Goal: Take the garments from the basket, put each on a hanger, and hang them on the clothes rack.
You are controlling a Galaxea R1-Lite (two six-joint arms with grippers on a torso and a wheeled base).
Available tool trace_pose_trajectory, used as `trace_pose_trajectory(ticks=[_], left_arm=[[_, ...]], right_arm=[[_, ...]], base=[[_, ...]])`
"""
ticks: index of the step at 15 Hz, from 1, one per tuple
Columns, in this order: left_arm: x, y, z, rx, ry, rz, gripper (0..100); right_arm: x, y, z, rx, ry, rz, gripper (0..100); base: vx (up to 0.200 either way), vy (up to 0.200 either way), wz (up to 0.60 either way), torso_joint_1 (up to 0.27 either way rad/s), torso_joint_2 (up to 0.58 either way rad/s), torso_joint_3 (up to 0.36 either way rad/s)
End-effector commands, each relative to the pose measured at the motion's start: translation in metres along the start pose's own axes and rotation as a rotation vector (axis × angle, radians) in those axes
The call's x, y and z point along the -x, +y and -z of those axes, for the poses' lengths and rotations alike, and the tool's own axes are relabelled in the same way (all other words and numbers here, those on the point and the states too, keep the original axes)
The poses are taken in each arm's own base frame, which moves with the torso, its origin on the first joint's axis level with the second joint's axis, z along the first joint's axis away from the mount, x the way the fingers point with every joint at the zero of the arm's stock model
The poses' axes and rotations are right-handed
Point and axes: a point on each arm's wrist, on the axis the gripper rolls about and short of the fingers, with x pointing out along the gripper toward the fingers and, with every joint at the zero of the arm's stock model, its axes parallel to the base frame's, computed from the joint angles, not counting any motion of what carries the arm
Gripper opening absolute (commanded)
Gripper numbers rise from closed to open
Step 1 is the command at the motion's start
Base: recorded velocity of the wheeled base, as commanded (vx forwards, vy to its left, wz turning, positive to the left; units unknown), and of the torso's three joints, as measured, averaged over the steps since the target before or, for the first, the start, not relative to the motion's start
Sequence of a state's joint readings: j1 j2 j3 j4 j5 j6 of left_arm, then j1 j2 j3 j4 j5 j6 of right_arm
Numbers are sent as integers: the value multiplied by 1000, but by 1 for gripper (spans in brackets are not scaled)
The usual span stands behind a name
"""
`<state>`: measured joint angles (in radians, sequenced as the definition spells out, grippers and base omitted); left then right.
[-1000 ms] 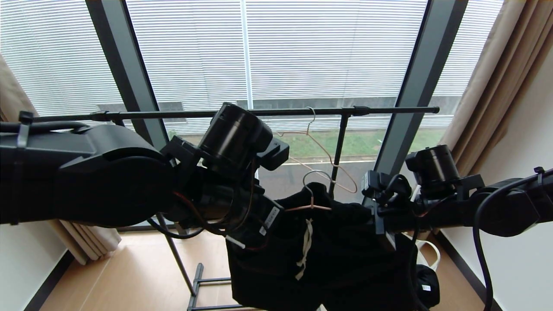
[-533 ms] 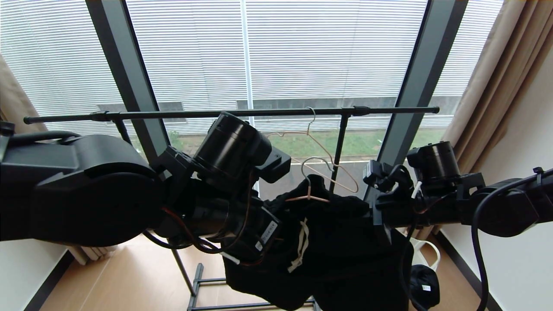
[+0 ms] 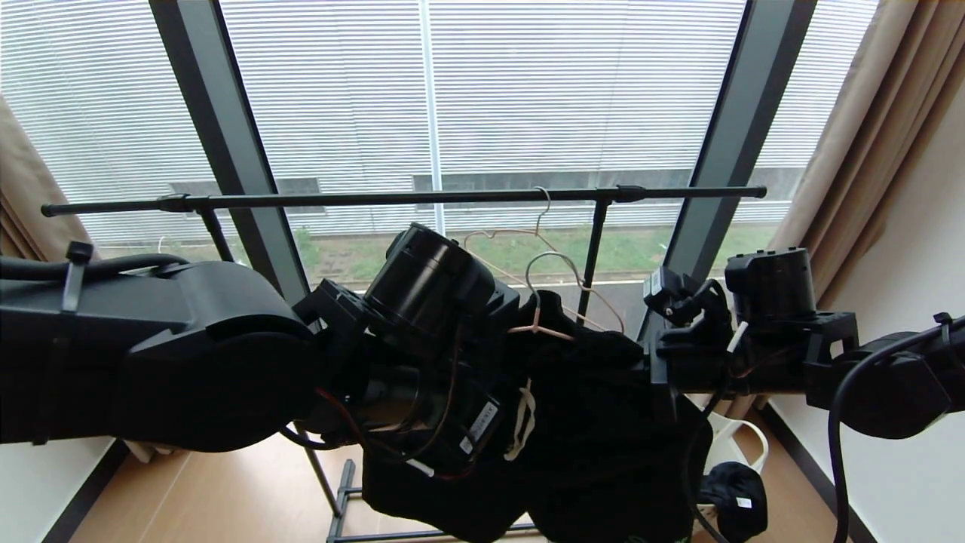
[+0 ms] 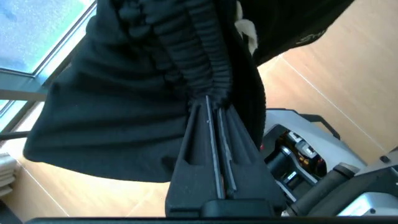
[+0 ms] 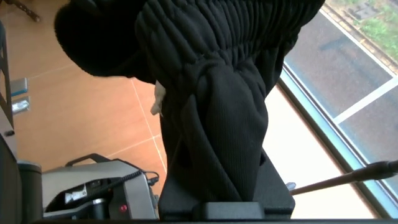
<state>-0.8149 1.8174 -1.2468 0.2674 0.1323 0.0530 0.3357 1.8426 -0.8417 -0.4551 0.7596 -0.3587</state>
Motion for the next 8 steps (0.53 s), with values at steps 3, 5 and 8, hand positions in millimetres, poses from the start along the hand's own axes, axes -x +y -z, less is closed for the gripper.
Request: trace_pose_trajectory(ticks=[3,5,8], left_arm=[[-7,0,1,0,13,0,0],[-8,2,0,7,5,-6,0],[-9,4,-2,15,-15,-10,100]], right_arm=[[1,4,1,13,-35,-9,0],[2,7,3,21,-57,-47,0],[2,7,4,30,-67,-52,0]], base=[[0,0,0,0,0,0],[0,0,0,0,0,0],[0,0,0,0,0,0]])
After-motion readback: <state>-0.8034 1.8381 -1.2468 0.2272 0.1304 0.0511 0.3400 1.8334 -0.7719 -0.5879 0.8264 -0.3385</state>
